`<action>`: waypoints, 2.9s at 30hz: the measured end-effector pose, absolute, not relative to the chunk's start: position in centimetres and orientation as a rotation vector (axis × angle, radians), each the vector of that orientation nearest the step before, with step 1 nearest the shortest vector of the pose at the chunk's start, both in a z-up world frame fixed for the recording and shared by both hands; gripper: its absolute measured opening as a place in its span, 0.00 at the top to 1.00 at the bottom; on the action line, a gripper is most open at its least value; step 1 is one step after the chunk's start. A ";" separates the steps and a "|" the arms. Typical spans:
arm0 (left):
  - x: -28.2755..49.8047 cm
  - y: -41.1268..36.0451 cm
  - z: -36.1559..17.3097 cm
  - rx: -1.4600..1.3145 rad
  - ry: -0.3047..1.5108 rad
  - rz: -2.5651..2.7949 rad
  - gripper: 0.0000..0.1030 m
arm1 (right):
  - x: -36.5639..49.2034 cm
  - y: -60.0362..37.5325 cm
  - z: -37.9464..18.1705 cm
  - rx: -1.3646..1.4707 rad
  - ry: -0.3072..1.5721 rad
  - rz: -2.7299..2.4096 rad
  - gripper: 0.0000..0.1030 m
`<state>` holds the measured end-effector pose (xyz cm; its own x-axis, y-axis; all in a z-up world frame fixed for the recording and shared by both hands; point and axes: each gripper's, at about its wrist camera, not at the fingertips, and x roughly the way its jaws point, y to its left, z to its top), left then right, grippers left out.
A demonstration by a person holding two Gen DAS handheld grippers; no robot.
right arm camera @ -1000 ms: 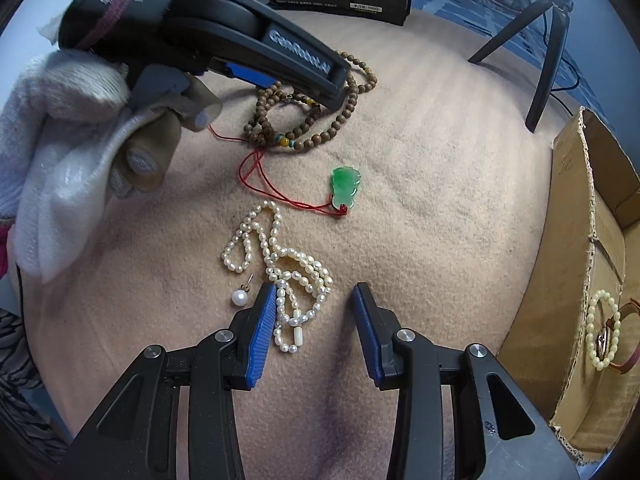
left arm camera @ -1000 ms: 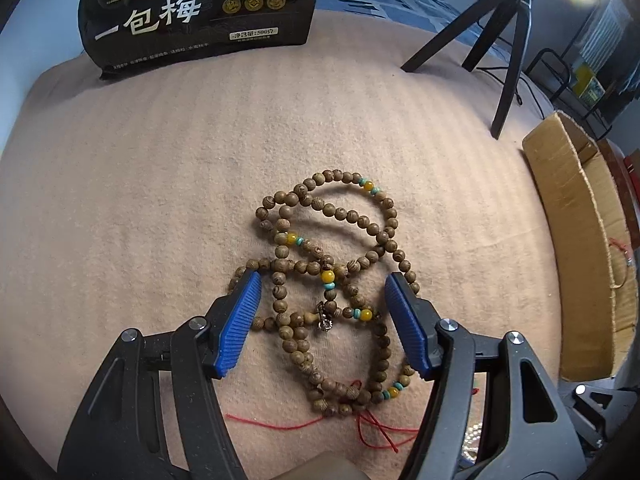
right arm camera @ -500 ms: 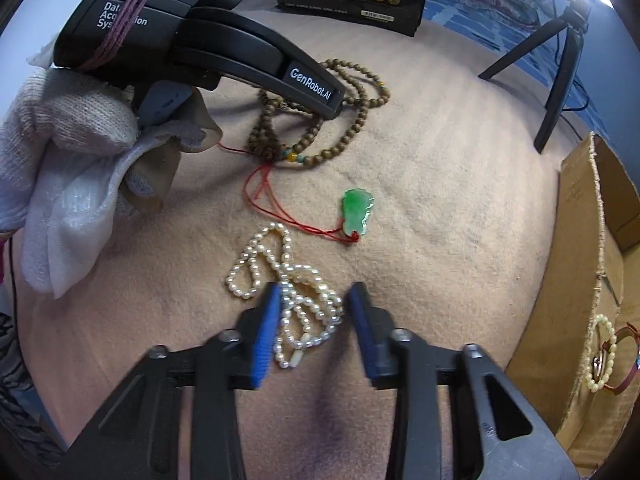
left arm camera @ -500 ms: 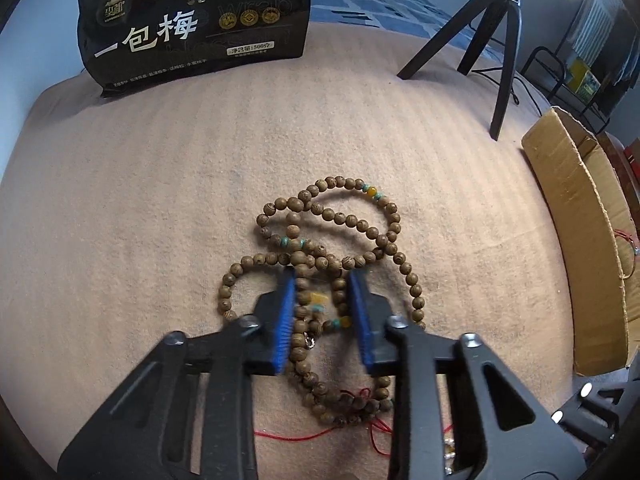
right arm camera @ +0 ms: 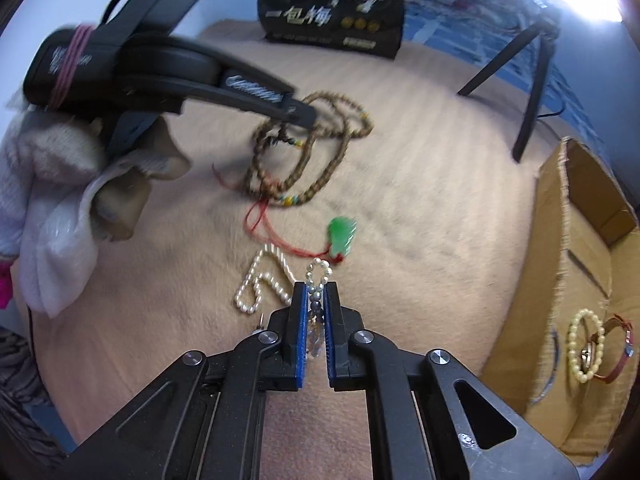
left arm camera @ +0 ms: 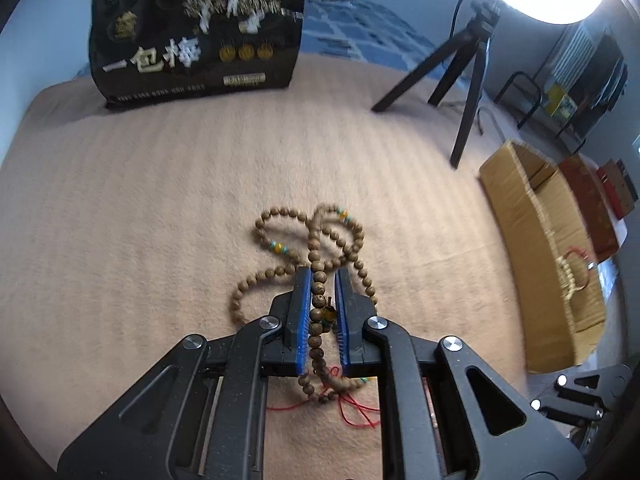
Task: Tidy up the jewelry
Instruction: 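Lift both necklaces, carry them over the box and open both tools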
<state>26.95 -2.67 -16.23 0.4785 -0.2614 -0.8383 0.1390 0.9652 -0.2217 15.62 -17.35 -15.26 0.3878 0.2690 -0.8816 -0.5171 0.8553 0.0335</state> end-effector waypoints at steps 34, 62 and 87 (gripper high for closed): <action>20.5 -6.0 -1.5 -0.196 0.774 -0.387 0.91 | 12.7 -25.8 -2.2 -0.027 0.768 0.358 0.98; 22.2 -18.2 5.1 -0.138 0.674 -0.575 0.91 | 12.4 -35.5 0.2 0.115 0.708 0.234 0.98; 25.9 -25.1 3.7 -0.136 0.689 -0.619 0.91 | 13.6 -38.0 -4.1 0.083 0.842 0.187 0.97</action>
